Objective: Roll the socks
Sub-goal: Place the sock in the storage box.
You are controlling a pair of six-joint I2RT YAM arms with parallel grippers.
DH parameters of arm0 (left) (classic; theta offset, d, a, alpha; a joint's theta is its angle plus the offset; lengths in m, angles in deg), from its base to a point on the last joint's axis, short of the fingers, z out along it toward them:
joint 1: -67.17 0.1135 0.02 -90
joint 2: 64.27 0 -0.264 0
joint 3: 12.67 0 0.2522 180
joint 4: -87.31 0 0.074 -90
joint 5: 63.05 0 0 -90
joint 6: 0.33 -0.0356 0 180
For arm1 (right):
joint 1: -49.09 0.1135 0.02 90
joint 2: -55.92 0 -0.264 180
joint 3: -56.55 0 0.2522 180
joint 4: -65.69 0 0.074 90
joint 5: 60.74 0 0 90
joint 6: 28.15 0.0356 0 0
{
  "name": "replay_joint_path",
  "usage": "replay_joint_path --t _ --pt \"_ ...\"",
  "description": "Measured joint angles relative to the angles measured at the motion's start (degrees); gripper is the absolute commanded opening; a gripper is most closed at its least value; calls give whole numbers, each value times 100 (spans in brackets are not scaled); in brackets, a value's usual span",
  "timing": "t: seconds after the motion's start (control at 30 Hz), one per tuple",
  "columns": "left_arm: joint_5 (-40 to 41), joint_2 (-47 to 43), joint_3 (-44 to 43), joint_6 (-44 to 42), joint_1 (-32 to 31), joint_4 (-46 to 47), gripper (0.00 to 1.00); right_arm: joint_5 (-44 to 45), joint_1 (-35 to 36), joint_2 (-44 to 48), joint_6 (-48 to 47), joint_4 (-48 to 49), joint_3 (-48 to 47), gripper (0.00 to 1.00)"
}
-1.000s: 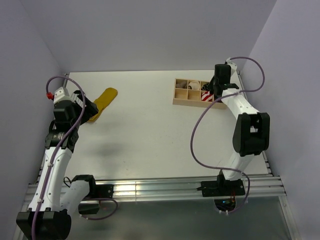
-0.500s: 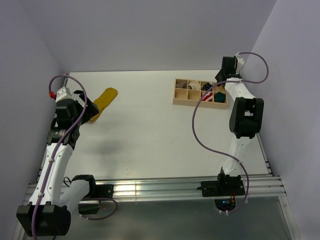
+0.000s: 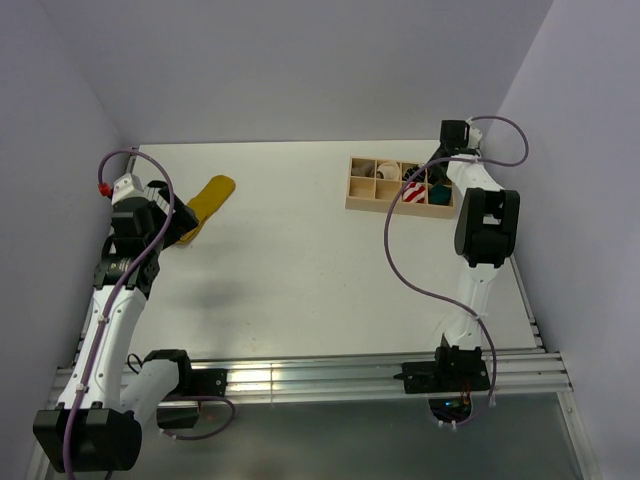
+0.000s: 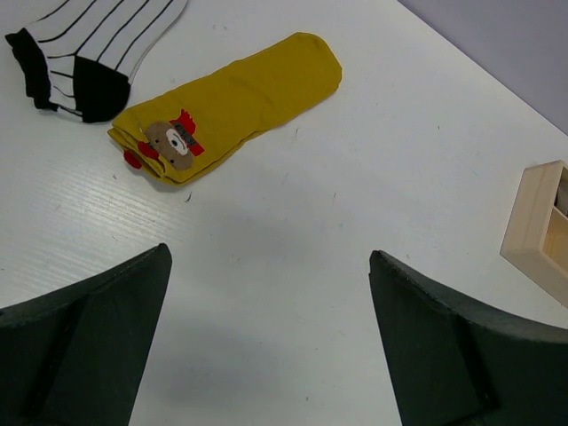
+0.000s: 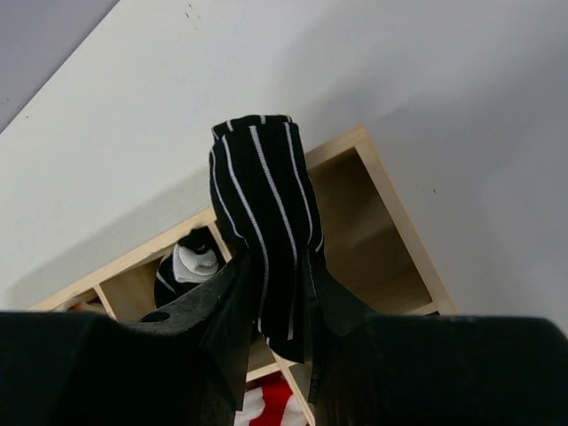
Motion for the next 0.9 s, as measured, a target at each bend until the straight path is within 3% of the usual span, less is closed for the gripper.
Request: replay_joint_path --t 0.37,0.9 --pt "-7 0 11 2 0 -2 99 22 -15 -173 103 -551 -398 0" --pt "-52 92 24 2 0 0 98 -146 -149 -149 1073 -1434 -551 0"
